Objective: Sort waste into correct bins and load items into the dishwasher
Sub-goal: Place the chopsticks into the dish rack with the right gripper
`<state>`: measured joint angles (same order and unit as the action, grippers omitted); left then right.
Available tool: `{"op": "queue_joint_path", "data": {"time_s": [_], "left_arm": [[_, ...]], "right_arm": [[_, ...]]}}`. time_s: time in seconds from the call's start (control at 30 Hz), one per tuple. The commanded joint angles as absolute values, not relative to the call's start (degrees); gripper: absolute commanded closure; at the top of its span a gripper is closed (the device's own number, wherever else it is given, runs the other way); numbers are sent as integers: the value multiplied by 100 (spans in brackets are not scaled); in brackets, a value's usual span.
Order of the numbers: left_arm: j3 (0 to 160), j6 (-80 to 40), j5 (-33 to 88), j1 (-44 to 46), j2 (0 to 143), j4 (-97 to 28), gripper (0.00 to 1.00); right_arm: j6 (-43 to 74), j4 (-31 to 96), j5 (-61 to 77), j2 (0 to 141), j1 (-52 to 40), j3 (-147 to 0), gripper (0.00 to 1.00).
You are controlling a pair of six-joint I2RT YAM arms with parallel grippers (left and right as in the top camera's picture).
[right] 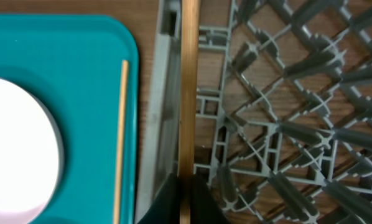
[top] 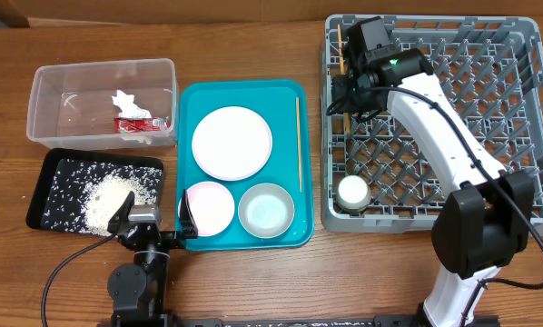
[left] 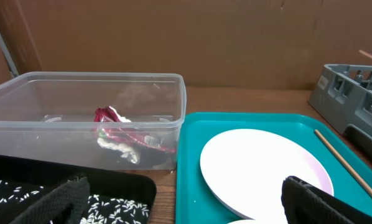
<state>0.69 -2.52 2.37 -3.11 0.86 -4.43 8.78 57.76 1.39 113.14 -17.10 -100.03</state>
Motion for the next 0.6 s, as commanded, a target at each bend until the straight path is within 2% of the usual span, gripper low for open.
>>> {"op": "queue_joint_path", "data": {"time_s": [0.0, 0.1, 0.2, 0.33, 0.5, 0.57], "left_arm": [[27, -126, 257, -346, 25, -423, 0], [27, -126, 257, -346, 25, -423, 0], [27, -126, 257, -346, 25, -423, 0], [27, -126, 257, -346, 25, -423, 0], [27, -128, 257, -346, 25, -423, 0], [27, -126, 257, -346, 25, -423, 0]], "right_arm": [[305, 5837, 666, 11410, -1739, -9963, 63], [429, 5953, 589, 11255, -1905, -10101, 44], [757, 5979, 480, 11002, -2117, -10132, 42], [1039, 5996, 480, 10855, -2526, -10132, 45], [1402, 5837, 102, 11091, -3120, -9782, 63], [1402, 5658, -276, 11281, -3293, -9577, 62]]}}
